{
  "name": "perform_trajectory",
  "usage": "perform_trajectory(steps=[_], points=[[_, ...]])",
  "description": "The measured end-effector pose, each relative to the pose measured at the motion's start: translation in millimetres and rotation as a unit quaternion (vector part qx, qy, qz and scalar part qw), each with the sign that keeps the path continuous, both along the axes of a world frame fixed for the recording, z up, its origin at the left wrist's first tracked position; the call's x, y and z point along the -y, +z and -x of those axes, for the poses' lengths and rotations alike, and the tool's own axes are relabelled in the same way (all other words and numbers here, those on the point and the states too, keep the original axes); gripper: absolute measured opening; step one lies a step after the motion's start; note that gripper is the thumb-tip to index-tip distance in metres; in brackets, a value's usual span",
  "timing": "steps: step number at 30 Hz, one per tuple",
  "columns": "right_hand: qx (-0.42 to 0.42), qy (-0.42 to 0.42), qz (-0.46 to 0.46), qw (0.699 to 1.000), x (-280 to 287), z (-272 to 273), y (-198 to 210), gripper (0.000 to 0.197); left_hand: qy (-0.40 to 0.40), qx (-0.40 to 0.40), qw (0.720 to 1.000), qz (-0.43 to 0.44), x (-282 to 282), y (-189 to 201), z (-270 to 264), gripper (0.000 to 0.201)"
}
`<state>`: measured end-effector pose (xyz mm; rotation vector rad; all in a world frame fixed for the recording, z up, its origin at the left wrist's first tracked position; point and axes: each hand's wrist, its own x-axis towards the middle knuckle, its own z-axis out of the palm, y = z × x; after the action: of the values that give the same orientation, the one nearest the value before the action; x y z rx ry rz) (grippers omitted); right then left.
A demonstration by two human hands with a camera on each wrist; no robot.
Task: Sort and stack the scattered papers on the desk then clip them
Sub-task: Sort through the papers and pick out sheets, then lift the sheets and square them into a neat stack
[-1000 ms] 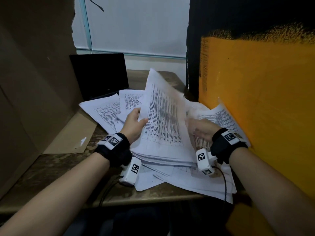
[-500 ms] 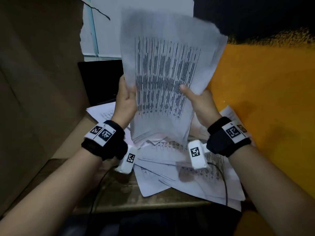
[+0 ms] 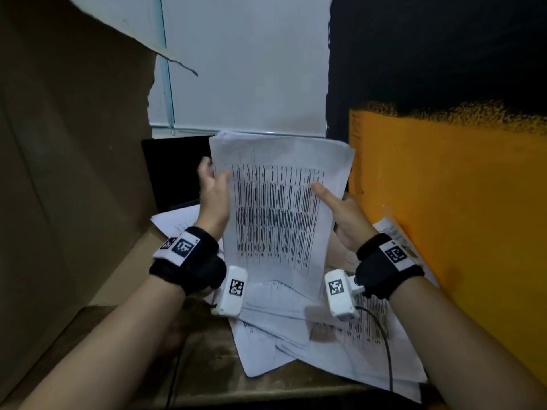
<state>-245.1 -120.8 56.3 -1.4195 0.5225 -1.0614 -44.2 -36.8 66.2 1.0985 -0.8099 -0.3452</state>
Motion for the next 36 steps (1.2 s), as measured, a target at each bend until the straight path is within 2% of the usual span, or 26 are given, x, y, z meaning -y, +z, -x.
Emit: perform_trajectory(steps=[2,5,9,11,13,14,16,18,19,22,24,29,32,34,36], points=[[0.006,0.006,-0.005,1.0,1,2,0,0.077,-0.003,0.02,1.0,-0.009,4,-1,-1,0.045],[-0.011,0.036,-0.011,0.999,-1,1,3,0.074,0.038,0.012,0.999,0.017,6,2,-2,0.042],[0.003,0.017,-0.009,1.0,6,6,6,0.08,-0.011,0.026,1.0,0.01,5,4,-5,0.035],[-0.001,-0.013,0.012,1.0,7,8,8,0.066,-0.029,0.043,0.999,0.008,3,4,-10,0.029],[0.006,-0.098,0.075,0.992,4,4,11,0.036,-0.048,0.084,0.995,-0.011,2,4,-8,0.023],[0.015,-0.152,0.099,0.983,1,0,13,0.029,-0.048,0.097,0.994,-0.018,2,4,-6,0.023],[0.031,-0.236,0.116,0.964,-1,-11,11,0.043,-0.043,0.089,0.995,-0.012,5,3,-1,0.02],[0.008,-0.238,0.133,0.962,-1,-20,9,0.062,-0.032,0.07,0.997,0.004,6,3,-1,0.02],[-0.006,-0.233,0.135,0.963,0,-22,8,0.066,-0.029,0.067,0.997,0.009,7,2,-2,0.021],[-0.023,-0.246,0.11,0.963,6,-20,8,0.056,-0.057,0.054,0.997,0.007,5,1,-4,0.034],[-0.038,-0.224,0.107,0.968,7,-19,8,0.047,-0.06,0.036,0.998,0.004,5,-1,-7,0.042],[-0.027,-0.206,0.126,0.97,3,-23,13,0.047,0.004,0.052,0.999,0.007,11,0,-1,0.033],[-0.015,-0.209,0.146,0.967,0,-23,17,0.05,0.041,0.13,0.991,-0.013,15,-3,9,0.022],[0.001,-0.211,0.162,0.964,-8,-25,27,0.03,0.063,0.186,0.98,0.001,17,0,22,0.022],[0.019,-0.212,0.188,0.959,-14,-27,40,0.012,0.132,0.222,0.965,0.043,15,12,34,0.022]])
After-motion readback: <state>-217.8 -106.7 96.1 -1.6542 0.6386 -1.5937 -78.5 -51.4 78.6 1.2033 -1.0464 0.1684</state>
